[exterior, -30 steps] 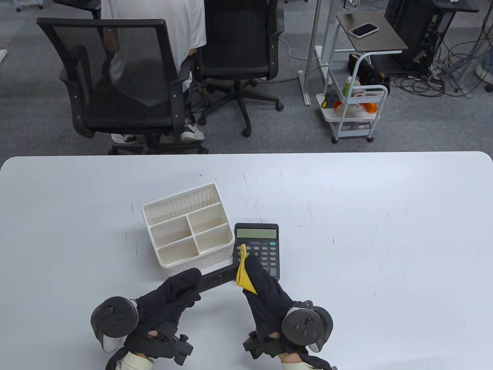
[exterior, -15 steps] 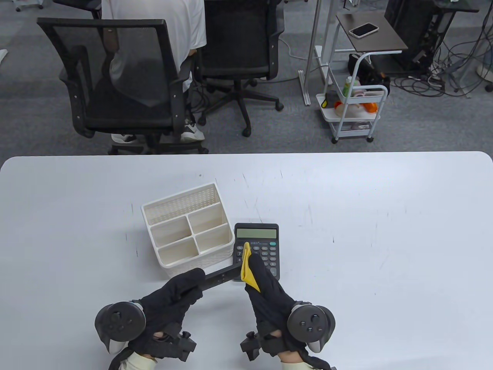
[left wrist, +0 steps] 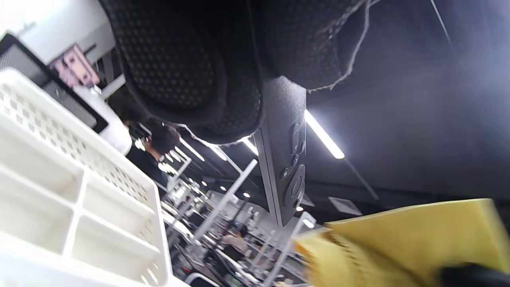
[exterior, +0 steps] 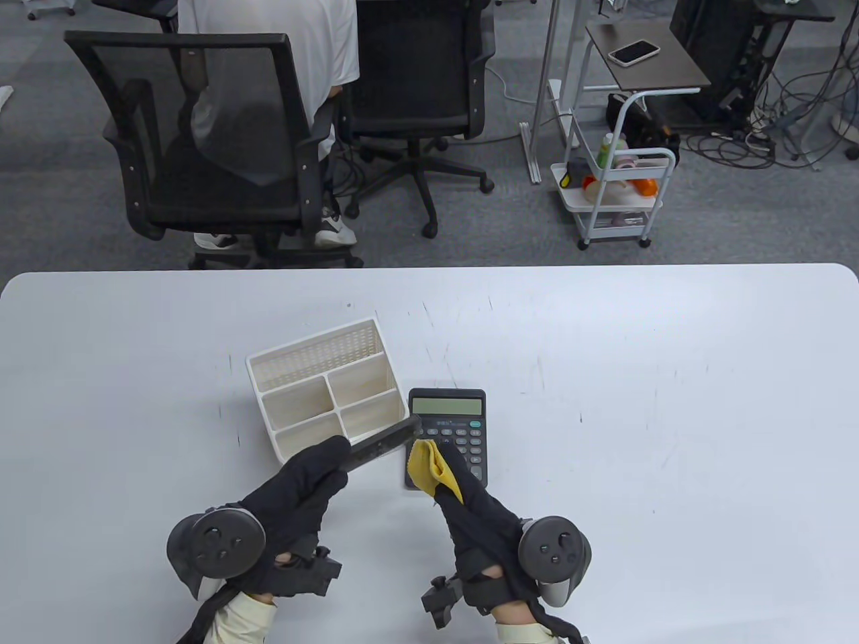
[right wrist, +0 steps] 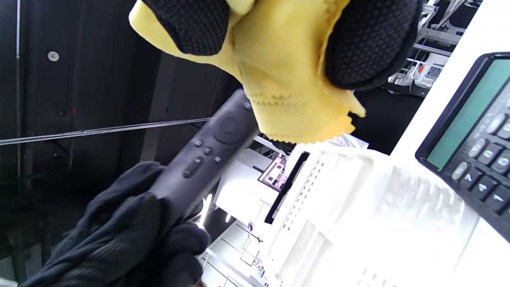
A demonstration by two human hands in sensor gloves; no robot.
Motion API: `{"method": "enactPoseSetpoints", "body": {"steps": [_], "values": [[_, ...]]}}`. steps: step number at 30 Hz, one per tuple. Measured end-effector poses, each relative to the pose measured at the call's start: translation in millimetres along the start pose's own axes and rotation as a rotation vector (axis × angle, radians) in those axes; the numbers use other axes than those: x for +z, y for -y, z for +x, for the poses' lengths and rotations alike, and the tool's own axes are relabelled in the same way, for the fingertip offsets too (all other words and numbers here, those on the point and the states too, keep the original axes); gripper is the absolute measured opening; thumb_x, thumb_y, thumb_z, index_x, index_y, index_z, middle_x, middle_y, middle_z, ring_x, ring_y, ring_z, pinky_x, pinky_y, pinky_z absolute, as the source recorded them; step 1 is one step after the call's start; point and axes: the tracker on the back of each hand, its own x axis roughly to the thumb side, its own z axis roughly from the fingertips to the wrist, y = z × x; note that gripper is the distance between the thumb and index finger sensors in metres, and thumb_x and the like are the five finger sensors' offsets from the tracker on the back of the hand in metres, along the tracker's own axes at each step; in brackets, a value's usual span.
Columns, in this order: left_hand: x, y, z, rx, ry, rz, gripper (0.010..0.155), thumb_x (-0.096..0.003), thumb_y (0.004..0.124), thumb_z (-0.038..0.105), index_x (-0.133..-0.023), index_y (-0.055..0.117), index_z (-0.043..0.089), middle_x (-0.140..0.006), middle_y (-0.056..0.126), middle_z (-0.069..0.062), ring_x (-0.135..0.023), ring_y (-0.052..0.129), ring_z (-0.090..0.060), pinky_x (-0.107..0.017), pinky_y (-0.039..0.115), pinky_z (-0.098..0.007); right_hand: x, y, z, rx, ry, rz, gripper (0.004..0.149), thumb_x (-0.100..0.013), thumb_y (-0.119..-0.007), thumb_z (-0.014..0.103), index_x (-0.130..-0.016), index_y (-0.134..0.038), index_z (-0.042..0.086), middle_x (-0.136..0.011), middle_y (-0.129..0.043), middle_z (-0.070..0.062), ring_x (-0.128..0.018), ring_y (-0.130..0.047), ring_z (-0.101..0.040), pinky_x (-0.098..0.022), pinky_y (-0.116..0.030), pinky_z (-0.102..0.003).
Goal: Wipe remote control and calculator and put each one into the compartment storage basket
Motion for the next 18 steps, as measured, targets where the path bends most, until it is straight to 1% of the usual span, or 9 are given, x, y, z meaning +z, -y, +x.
{"method": "enactPoseSetpoints", "body": {"steps": [2, 5, 8, 9, 11, 13, 16, 18], "values": [[-12, 0, 0, -0.086, -0.009, -0.016, 0.042, -0.0492, 0.086, 0.032, -0.091, 0.082, 0.040, -0.087, 0.095, -0.006, -0.058, 0.110, -0.017, -0.041, 0.098, -0.032, 0, 1, 0, 0.019, 0.006, -0.001, 0.053, -0.058, -0.072, 0.020, -0.105, -0.064, -0.002, -0.092, -0.086, -0.023, -0.073, -0.092, -0.042, -0.052, -0.078, -0.055], [-35, 2, 1, -0.284, 0.012, -0.029, 0.042, -0.0494, 0.085, 0.032, -0.090, 0.081, 0.041, -0.089, 0.092, -0.005, -0.060, 0.108, -0.017, -0.042, 0.097, -0.032, -1, 1, -2, 0.055, 0.018, 0.005, 0.053, -0.058, -0.072, 0.020, -0.106, -0.064, -0.002, -0.093, -0.086, -0.023, -0.074, -0.091, -0.042, -0.052, -0.077, -0.055], [-54, 10, 2, -0.419, 0.011, -0.081, 0.042, -0.0508, 0.082, 0.030, -0.091, 0.079, 0.042, -0.093, 0.087, -0.005, -0.064, 0.105, -0.020, -0.047, 0.095, -0.034, -2, 1, -3, 0.067, 0.019, 0.013, 0.053, -0.058, -0.072, 0.020, -0.106, -0.064, -0.001, -0.093, -0.085, -0.024, -0.075, -0.091, -0.043, -0.052, -0.077, -0.056], [-62, 15, 1, -0.465, -0.005, -0.119, 0.042, -0.0513, 0.081, 0.029, -0.092, 0.079, 0.042, -0.095, 0.085, -0.005, -0.066, 0.104, -0.021, -0.048, 0.094, -0.036, -2, 1, -4, 0.073, 0.017, 0.018, 0.054, -0.058, -0.072, 0.020, -0.106, -0.064, -0.001, -0.093, -0.085, -0.024, -0.075, -0.090, -0.043, -0.052, -0.076, -0.056], [-70, 23, 0, -0.533, -0.031, -0.181, 0.043, -0.0520, 0.079, 0.029, -0.092, 0.078, 0.044, -0.097, 0.082, -0.005, -0.070, 0.102, -0.023, -0.051, 0.092, -0.037, -2, 0, -5, 0.086, 0.015, 0.030, 0.053, -0.058, -0.072, 0.020, -0.106, -0.064, -0.001, -0.093, -0.085, -0.024, -0.075, -0.090, -0.043, -0.053, -0.076, -0.056], [-80, 35, -3, -0.595, -0.025, -0.219, 0.044, -0.0518, 0.079, 0.028, -0.092, 0.078, 0.044, -0.097, 0.082, -0.004, -0.070, 0.101, -0.024, -0.050, 0.091, -0.038, -2, 0, -6, 0.108, 0.017, 0.041, 0.053, -0.058, -0.072, 0.020, -0.106, -0.064, -0.001, -0.094, -0.085, -0.024, -0.075, -0.090, -0.043, -0.053, -0.076, -0.056], [-89, 48, -7, -0.648, -0.021, -0.257, 0.046, -0.0508, 0.081, 0.030, -0.094, 0.077, 0.045, -0.096, 0.086, 0.001, -0.068, 0.103, -0.023, -0.049, 0.092, -0.040, -2, 0, -6, 0.133, 0.020, 0.051, 0.053, -0.058, -0.072, 0.021, -0.106, -0.064, -0.001, -0.094, -0.084, -0.024, -0.076, -0.089, -0.043, -0.053, -0.076, -0.056], [-93, 57, -11, -0.667, -0.031, -0.289, 0.046, -0.0504, 0.083, 0.030, -0.093, 0.077, 0.046, -0.095, 0.088, 0.003, -0.070, 0.103, -0.023, -0.050, 0.091, -0.041, -2, 0, -7, 0.145, 0.017, 0.059, 0.053, -0.058, -0.072, 0.021, -0.106, -0.064, -0.001, -0.094, -0.084, -0.024, -0.076, -0.089, -0.043, -0.053, -0.076, -0.057]]}}
